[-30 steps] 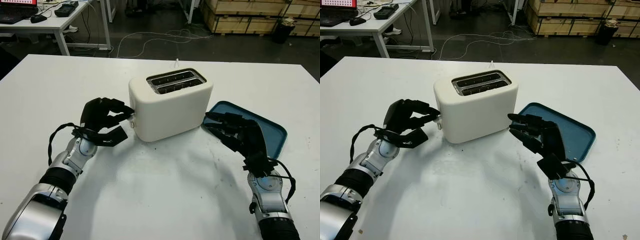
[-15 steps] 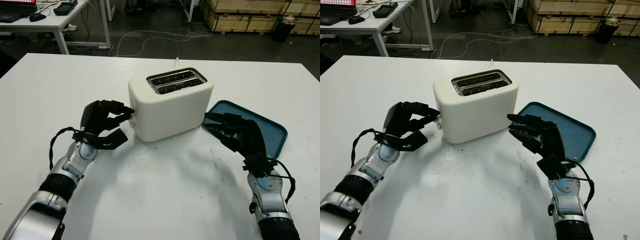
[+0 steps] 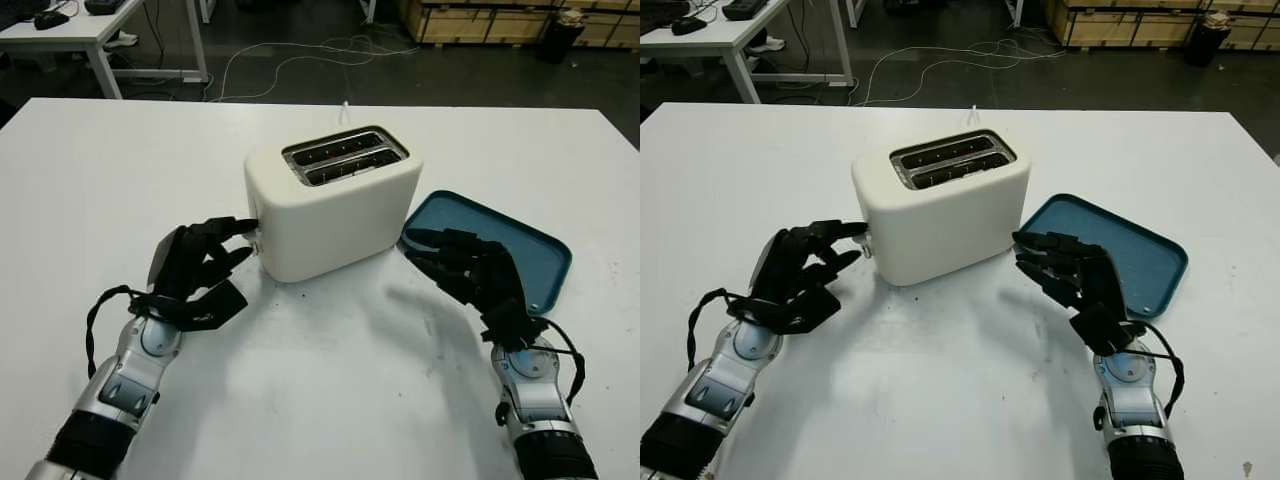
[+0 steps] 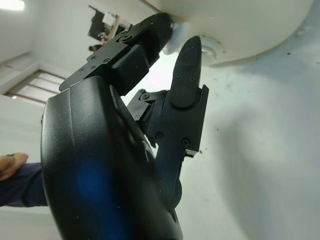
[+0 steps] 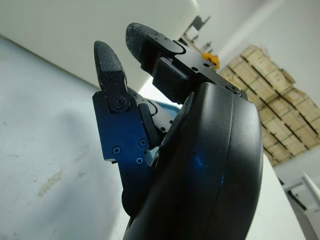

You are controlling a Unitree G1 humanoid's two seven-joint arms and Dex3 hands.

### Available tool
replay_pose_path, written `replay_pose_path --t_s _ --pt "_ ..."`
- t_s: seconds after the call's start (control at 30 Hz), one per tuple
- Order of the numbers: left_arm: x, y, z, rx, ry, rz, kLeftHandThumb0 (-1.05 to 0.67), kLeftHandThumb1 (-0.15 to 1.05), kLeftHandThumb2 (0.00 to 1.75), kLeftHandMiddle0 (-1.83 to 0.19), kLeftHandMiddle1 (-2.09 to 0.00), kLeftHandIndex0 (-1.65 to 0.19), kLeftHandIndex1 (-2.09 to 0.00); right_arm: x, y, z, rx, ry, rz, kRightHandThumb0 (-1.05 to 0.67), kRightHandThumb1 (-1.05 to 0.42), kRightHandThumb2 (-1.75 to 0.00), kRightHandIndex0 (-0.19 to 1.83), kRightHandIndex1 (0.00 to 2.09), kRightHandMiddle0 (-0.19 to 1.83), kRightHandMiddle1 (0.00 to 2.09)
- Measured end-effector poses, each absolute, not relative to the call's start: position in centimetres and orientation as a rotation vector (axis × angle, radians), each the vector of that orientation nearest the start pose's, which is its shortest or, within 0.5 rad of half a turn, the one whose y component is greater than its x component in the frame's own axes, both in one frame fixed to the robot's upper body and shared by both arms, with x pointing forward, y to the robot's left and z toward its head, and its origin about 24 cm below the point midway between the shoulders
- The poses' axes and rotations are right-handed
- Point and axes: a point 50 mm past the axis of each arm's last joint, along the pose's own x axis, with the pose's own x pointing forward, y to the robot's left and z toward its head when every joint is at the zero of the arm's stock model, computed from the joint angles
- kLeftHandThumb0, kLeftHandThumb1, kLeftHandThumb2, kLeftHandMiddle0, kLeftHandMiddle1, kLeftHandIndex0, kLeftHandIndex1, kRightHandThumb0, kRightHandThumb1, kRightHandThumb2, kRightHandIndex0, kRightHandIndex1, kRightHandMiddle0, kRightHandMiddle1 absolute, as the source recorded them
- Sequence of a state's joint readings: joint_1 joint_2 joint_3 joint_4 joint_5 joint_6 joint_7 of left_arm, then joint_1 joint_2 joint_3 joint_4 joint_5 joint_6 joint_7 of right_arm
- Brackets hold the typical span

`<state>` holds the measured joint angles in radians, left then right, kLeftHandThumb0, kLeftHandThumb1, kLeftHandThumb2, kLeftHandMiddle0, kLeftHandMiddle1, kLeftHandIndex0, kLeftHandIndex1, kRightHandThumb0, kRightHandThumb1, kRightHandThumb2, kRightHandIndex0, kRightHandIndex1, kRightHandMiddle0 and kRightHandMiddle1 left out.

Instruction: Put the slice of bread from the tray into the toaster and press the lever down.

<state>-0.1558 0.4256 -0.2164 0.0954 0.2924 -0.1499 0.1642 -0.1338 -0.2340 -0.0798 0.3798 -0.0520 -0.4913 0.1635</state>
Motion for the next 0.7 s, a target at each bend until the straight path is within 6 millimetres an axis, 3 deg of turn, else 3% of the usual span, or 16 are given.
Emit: replay_pose_path --t_s 0.2,0.53,0.7 --pt "27.5 17.8 8.1 0.734 -0.265 -0.096 -0.23 0.92 0.05 -0.79 -1.46 -1.16 -0.09 27.1 -19.9 4.2 -0.301 -0.222 0.145 -0.43 -0.9 0.0 1.09 0.01 1.02 0.0" --pt "25.6 17.5 13.3 0.663 -0.517 -0.01 -0.33 0.92 0.15 -0.76 -1.57 -1.14 -0.1 28.2 -19.5 4.9 -0.278 -0.244 0.149 -0.49 -0.89 0.0 1.04 0.0 0.99 0.0" --pt "24.2 18.6 13.5 0.656 -0.503 0.069 -0.36 0.92 0.13 -0.74 -1.68 -1.13 -0.12 28.4 -19.6 5.2 -0.242 -0.26 0.131 -0.5 -0.9 0.0 1.03 0.0 0.97 0.0"
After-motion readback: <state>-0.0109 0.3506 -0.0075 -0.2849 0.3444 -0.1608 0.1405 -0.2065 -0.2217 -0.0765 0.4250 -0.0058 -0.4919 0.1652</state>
